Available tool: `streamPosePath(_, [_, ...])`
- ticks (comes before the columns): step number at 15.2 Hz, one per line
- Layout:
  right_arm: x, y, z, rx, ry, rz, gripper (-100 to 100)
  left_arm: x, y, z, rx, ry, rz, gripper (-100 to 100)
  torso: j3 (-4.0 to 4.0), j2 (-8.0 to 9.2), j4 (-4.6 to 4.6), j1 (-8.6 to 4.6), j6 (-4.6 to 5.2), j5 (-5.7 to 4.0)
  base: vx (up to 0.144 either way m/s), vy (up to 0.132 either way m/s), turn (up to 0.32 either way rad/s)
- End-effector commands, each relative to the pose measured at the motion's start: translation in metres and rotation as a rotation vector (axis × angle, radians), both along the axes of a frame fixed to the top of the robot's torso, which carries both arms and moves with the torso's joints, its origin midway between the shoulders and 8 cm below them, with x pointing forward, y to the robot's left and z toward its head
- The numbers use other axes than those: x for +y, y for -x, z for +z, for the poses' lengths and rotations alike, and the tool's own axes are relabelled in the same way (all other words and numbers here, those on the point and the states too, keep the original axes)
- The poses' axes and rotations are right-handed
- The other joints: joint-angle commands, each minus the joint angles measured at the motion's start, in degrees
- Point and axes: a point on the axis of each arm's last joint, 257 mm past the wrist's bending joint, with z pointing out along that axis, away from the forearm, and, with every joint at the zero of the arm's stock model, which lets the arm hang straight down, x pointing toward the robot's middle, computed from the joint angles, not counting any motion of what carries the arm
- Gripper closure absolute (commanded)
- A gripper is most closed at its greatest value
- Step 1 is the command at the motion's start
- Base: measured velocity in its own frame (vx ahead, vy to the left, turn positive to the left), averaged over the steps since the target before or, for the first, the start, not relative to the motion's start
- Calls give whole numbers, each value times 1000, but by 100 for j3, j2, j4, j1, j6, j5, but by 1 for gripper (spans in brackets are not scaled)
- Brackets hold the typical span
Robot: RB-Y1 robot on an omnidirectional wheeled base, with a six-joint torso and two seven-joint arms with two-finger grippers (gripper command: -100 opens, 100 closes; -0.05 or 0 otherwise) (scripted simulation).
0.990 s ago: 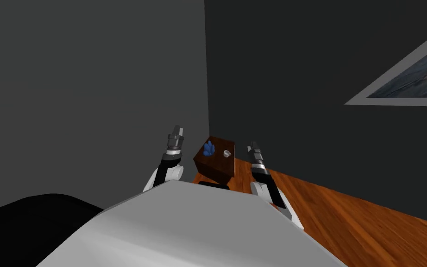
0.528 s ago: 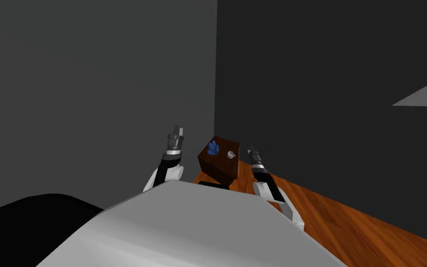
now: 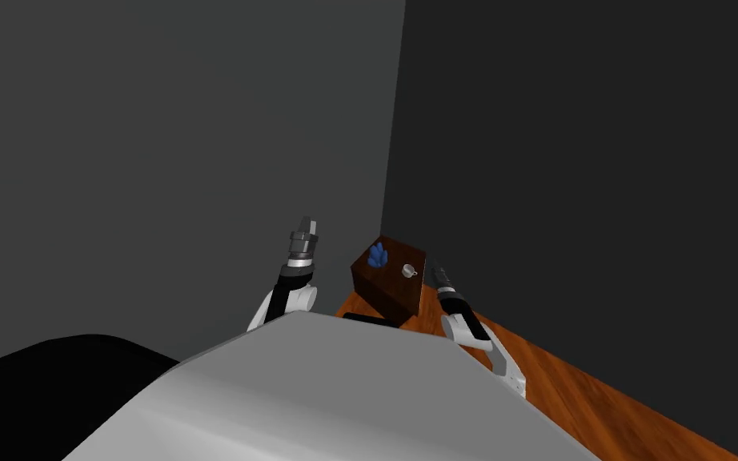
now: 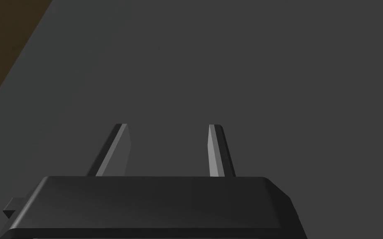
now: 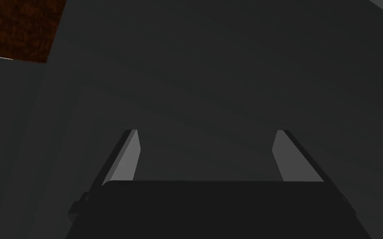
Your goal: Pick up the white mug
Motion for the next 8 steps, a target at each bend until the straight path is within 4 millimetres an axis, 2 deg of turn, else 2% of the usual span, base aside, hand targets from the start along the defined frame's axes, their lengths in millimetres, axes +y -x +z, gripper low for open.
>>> streamPosePath(1, [-10,-1,-12,33,10,-10,-100,0,0,0,0,0,0,0,0,0,0,0,0,0,-14,-1,147])
streamPosePath(2, [-22,-3,-26,84,37,-24,-100,0,0,0,0,0,0,0,-1,-2,0,-1,2,0,-20,4,234])
streamPosePath(3, [-27,-1,-37,105,36,-32,-100,0,0,0,0,0,0,0,-1,-2,0,-1,-2,-1,-21,6,287])
streamPosePath(5, [-45,2,-61,179,61,-55,-100,0,0,0,0,0,0,0,-1,-2,0,0,-5,0,-24,4,373])
streamPosePath(6, [-45,2,-62,179,61,-55,-100,0,0,0,0,0,0,0,-1,-2,0,-1,-1,0,-9,-5,101])
streamPosePath(7, [-60,2,-76,232,85,-70,-100,0,0,0,0,0,0,0,-2,-3,0,-2,3,-1,-8,8,246])
streamPosePath(8, [-62,5,-82,246,84,-75,-100,0,0,0,0,0,0,0,-3,-5,0,0,-2,0,-8,7,280])
